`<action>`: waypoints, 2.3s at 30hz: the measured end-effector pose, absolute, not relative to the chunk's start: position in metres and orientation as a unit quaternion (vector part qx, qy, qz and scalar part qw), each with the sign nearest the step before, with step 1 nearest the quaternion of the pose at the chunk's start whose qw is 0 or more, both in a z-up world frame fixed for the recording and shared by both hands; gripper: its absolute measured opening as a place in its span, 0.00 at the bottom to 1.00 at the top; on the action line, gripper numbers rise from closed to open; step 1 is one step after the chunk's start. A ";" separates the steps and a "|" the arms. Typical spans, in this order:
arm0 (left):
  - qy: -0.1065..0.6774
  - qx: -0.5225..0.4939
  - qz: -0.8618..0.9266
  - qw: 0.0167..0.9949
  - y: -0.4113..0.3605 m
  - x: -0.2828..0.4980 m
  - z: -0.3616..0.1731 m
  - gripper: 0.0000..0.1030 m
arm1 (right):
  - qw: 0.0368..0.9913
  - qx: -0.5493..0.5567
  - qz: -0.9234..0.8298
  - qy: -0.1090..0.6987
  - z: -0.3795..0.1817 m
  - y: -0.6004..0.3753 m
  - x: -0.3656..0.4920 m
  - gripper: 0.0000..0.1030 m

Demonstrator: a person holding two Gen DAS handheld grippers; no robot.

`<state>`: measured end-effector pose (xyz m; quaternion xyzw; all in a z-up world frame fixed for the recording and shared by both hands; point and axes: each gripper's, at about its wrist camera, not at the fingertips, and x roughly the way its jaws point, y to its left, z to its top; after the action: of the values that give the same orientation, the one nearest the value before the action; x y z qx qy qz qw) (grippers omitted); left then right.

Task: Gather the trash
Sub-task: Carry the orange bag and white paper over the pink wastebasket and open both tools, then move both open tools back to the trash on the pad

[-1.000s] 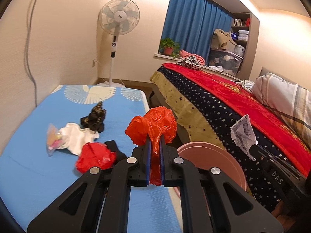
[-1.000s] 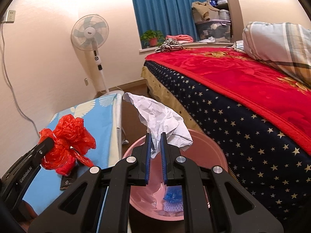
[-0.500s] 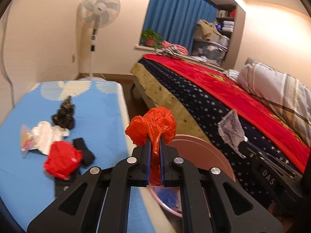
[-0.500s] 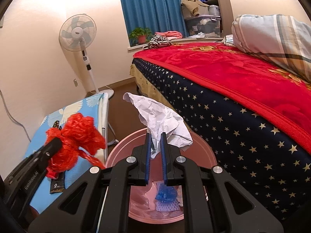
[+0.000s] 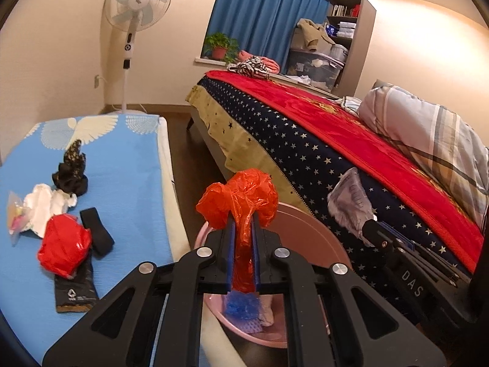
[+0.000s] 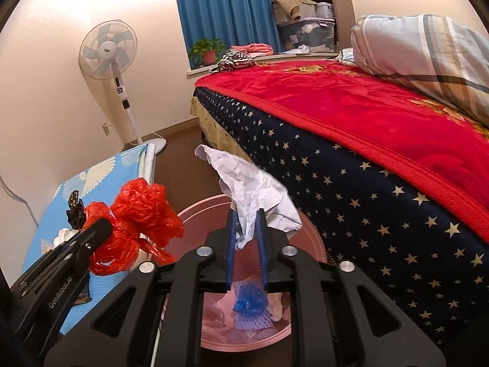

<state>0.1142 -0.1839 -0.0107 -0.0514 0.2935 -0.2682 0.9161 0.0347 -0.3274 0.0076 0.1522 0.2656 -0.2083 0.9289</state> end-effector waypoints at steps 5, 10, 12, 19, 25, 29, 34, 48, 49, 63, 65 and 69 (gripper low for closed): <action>0.302 -0.057 -0.270 0.912 -0.182 0.115 -0.013 0.25 | 0.929 0.150 -0.212 0.265 0.009 -0.327 0.032 0.35; 0.298 -0.056 -0.260 0.917 -0.172 0.110 -0.008 0.25 | 0.932 0.144 -0.204 0.264 0.010 -0.320 0.032 0.36; 0.297 -0.058 -0.254 0.919 -0.166 0.109 -0.006 0.25 | 0.933 0.140 -0.200 0.264 0.011 -0.317 0.032 0.36; 0.292 -0.064 -0.237 0.924 -0.143 0.104 0.001 0.25 | 0.938 0.132 -0.183 0.261 0.014 -0.305 0.028 0.36; 0.288 -0.067 -0.226 0.928 -0.127 0.100 0.004 0.25 | 0.945 0.121 -0.166 0.255 0.022 -0.291 0.025 0.36; 0.285 -0.068 -0.218 0.931 -0.115 0.098 0.007 0.25 | 0.947 0.120 -0.159 0.254 0.022 -0.284 0.024 0.36; 0.284 -0.073 -0.209 0.933 -0.102 0.098 0.007 0.25 | 0.949 0.116 -0.149 0.253 0.024 -0.274 0.025 0.36; 0.281 -0.085 -0.185 0.938 -0.071 0.099 0.007 0.25 | 0.953 0.110 -0.124 0.253 0.025 -0.244 0.036 0.36; 0.281 -0.085 -0.183 0.938 -0.070 0.099 0.007 0.25 | 0.953 0.109 -0.122 0.253 0.025 -0.243 0.036 0.36; 0.280 -0.089 -0.158 0.943 -0.047 0.101 0.003 0.25 | 0.956 0.109 -0.100 0.255 0.020 -0.225 0.046 0.36; 0.278 -0.088 -0.149 0.945 -0.043 0.100 0.002 0.25 | 0.956 0.110 -0.096 0.255 0.019 -0.223 0.048 0.36; 0.273 -0.093 -0.113 0.951 -0.025 0.100 -0.001 0.25 | 0.956 0.117 -0.087 0.255 0.016 -0.218 0.054 0.36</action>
<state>0.1004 -0.0249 -0.0008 -0.0925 0.2734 -0.1131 0.9507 0.0538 -0.2178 0.0163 0.1171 0.2550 -0.0867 0.9559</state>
